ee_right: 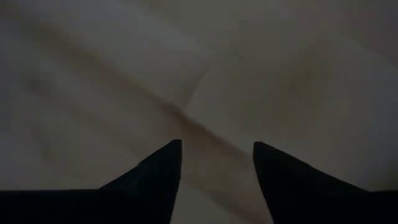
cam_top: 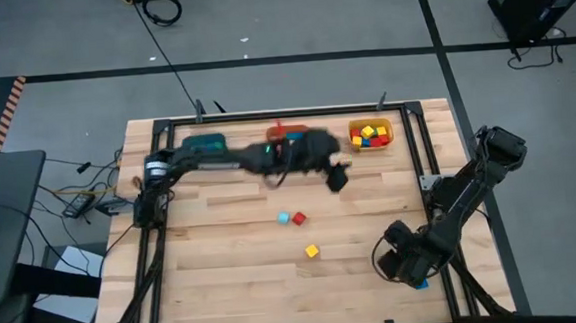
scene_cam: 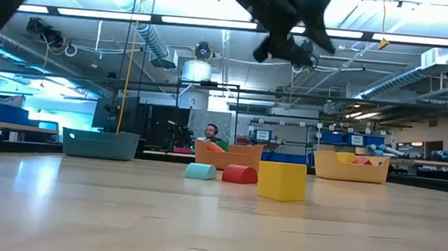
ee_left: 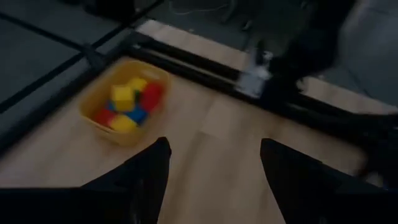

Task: Sort blocks by size
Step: Put the blue half-circle block into the blue bin

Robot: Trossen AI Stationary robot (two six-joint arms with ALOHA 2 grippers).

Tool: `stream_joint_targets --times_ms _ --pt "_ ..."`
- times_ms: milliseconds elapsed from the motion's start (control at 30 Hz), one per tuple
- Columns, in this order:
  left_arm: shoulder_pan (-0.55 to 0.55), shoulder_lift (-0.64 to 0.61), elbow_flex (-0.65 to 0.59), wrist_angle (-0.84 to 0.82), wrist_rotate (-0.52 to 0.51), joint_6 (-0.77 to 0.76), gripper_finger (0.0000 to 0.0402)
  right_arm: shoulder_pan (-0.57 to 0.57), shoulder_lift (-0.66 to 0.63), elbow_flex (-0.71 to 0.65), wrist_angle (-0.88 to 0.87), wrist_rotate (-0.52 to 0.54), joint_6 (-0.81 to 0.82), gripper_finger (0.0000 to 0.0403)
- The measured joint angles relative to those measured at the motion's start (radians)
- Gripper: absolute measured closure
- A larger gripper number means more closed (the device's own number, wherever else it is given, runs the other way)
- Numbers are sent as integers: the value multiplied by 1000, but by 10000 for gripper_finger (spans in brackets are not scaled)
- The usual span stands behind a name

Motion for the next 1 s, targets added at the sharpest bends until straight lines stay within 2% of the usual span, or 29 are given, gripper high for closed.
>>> stream_joint_targets --times_ms 100,267,367,467,600,700,833,1000 --pt "-74 -83 -149 56 -78 -61 143 12 0 23 -6 -43 -180 158" --pt "-199 -231 -343 87 -292 -201 143 39 0 33 30 -152 -502 113" --pt "-283 -310 -476 117 -350 -254 143 76 5 33 87 -202 -673 96" --pt "-365 -388 -630 199 -365 -316 143 112 6 33 114 -208 -750 91" --pt "-460 -487 -828 387 -377 -400 143 158 6 33 120 -207 -783 97" --pt "-513 -530 -933 466 -374 -417 143 190 6 33 129 -207 -813 104" --pt "-547 -554 -998 465 -373 -516 142 227 54 34 145 -213 -880 107" --pt "-553 -555 -1006 450 -310 -542 142 230 164 38 132 -251 -901 107"
